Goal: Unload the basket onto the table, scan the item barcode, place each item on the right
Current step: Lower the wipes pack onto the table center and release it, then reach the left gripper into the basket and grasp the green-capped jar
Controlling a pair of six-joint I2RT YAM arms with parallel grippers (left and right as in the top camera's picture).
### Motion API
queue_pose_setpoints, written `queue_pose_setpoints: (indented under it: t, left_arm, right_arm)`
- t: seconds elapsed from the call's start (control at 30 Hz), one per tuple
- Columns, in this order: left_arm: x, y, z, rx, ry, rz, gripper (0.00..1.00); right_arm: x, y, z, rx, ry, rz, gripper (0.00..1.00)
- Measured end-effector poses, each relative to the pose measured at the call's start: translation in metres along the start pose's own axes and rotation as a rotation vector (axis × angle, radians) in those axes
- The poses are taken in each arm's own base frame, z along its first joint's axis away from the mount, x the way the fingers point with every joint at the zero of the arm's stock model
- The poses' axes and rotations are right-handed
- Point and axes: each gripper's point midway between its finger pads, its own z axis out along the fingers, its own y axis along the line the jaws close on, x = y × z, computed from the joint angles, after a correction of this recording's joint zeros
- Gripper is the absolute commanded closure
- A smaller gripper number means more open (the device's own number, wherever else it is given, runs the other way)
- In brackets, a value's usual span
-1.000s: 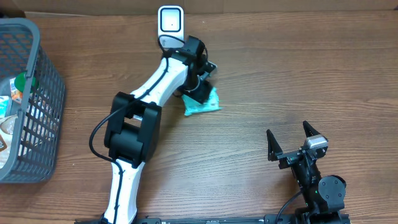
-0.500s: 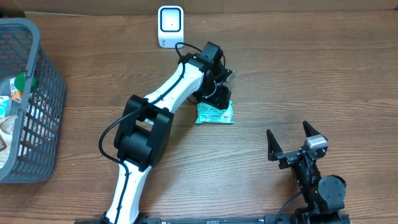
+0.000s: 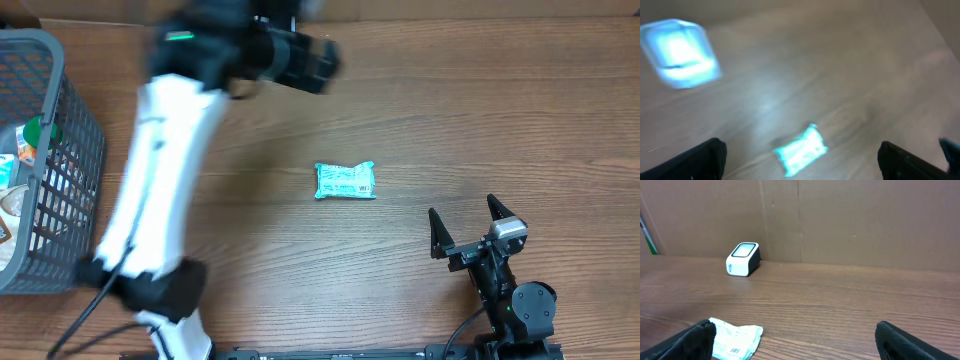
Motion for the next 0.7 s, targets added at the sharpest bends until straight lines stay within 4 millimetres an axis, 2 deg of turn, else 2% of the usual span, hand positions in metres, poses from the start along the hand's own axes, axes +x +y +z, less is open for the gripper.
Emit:
queue_pose_setpoints:
  t: [0.03,0.1,0.13,0.17,0.2,0.23,0.3,0.33,0.37,0.43,0.53,0.7]
  left_arm:
    - [-0.003,0.022,-0.025,-0.053,-0.035,-0.035,0.13]
    - [-0.001,0.063,-0.063,-0.161,-0.08,-0.123,0.18]
    - [0.003,0.088,-0.083,-0.226,-0.098,-0.18,0.18]
    - [0.011,0.124,-0.11,-0.324,-0.125,-0.269,0.18]
    - [0.016,0.144,-0.125,-0.375,-0.142,-0.319,0.19]
    - [0.028,0.171,-0.144,-0.444,-0.151,-0.399,0.19]
    - [0.047,0.208,-0.173,-0.537,-0.169,-0.511,0.17]
    - [0.06,0.23,-0.191,-0.592,-0.182,-0.576,0.1]
    - [0.075,0.252,-0.211,-0.654,-0.196,-0.646,0.07]
    - [0.102,0.282,-0.24,-0.74,-0.212,-0.756,0.06]
    - [0.137,0.312,-0.26,-0.818,-0.208,-0.881,0.06]
    - [0.2,0.355,-0.259,-0.871,-0.163,-1.086,0.07]
  right_arm:
    - [0.0,0.0,0.0,0.0,0.0,0.0,0.0]
    - [0.0,0.0,0.0,0.0,0.0,0.0,0.0]
    - [0.0,0.0,0.0,0.0,0.0,0.0,0.0]
    - [0.0,0.0,0.0,0.0,0.0,0.0,0.0]
    - [0.0,0.0,0.0,0.0,0.0,0.0,0.0]
    - [0.0,0.0,0.0,0.0,0.0,0.0,0.0]
    - [0.0,0.0,0.0,0.0,0.0,0.0,0.0]
    - [0.0,0.0,0.0,0.001,0.0,0.0,0.0]
    - [0.0,0.0,0.0,0.0,0.0,0.0,0.0]
    - [0.0,0.0,0.0,0.0,0.0,0.0,0.0]
    - [0.0,0.0,0.0,0.0,0.0,0.0,0.0]
    - [0.0,0.0,0.0,0.0,0.0,0.001,0.0]
